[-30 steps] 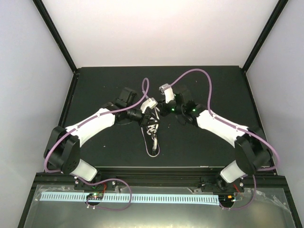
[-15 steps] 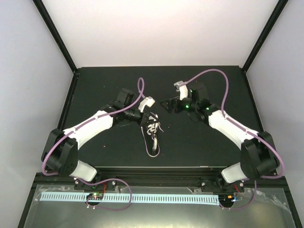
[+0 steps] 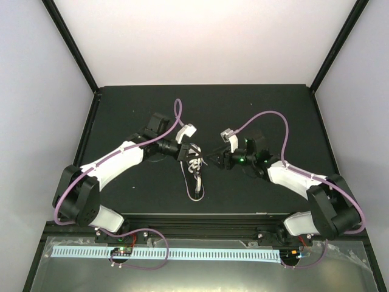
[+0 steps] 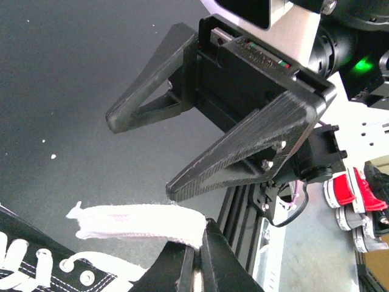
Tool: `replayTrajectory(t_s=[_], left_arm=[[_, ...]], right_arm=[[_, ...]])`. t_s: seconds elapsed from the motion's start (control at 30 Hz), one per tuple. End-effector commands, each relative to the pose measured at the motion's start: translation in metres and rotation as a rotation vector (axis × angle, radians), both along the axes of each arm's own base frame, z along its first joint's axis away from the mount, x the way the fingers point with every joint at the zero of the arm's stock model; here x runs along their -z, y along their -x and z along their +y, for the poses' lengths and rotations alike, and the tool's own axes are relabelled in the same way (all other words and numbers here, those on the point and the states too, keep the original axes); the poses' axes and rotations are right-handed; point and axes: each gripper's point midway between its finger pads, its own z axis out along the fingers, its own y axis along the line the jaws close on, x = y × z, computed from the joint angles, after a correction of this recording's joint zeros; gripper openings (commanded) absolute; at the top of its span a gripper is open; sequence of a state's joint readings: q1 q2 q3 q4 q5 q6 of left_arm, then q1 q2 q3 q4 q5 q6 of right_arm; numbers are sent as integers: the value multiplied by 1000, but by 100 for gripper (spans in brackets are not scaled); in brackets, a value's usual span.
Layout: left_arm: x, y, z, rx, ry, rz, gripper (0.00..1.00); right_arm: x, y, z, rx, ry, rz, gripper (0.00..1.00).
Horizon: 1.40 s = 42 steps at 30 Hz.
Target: Tie the shoes
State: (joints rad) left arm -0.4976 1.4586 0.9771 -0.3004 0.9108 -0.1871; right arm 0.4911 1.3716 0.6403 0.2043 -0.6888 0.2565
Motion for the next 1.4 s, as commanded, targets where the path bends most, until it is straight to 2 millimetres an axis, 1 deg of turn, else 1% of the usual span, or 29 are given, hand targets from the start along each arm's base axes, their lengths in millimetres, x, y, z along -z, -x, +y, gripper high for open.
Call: replayTrajectory(t_s=[0.0, 0.17, 0.2, 0.37, 0.47, 0.57, 0.77, 0.97, 1.0, 1.03, 1.13, 1.17, 1.23, 1.27, 1.37], left_arm=[[-13, 8, 1, 36, 37, 0, 1], [-12, 12, 2, 47, 35, 7, 2], [-12, 12, 2, 47, 35, 8, 2], [-11, 11, 2, 46, 33, 12, 2], [-11, 11, 2, 46, 33, 10, 2], [-12, 10, 2, 45, 34, 11, 2], [-13, 9, 1, 45, 35, 8, 2], [-13, 8, 0, 42, 37, 11, 2], [-13, 8, 0, 39, 36, 11, 1], [-13, 7, 1, 34, 33, 9, 2], [-13, 4, 4, 9, 19, -8, 1], [-12, 2, 6, -6, 10, -13, 1], [-11, -2, 11, -35, -2, -16, 2], [-11, -4, 13, -49, -3, -15, 1], [-8, -8, 18, -73, -1, -10, 1]], right_arm=[[-10, -2, 11, -29, -16, -147, 63], [-2, -1, 22, -58, 3, -202, 59], [-1, -1, 24, -62, 6, -210, 57], [0, 1, 33, -96, 3, -226, 50], [0, 5, 39, -130, -6, -228, 48], [1, 7, 43, -145, -7, -230, 49], [3, 8, 50, -155, -1, -230, 55], [-1, 6, 57, -143, 7, -248, 56], [-1, 4, 57, -131, 10, -248, 53], [-1, 2, 56, -116, 18, -248, 44], [0, -4, 50, -63, 47, -251, 21], [0, -5, 47, -51, 59, -252, 16], [-1, -4, 41, -35, 82, -260, 10], [-5, -2, 38, -27, 88, -273, 7], [-6, 0, 27, 1, 126, -281, 2]])
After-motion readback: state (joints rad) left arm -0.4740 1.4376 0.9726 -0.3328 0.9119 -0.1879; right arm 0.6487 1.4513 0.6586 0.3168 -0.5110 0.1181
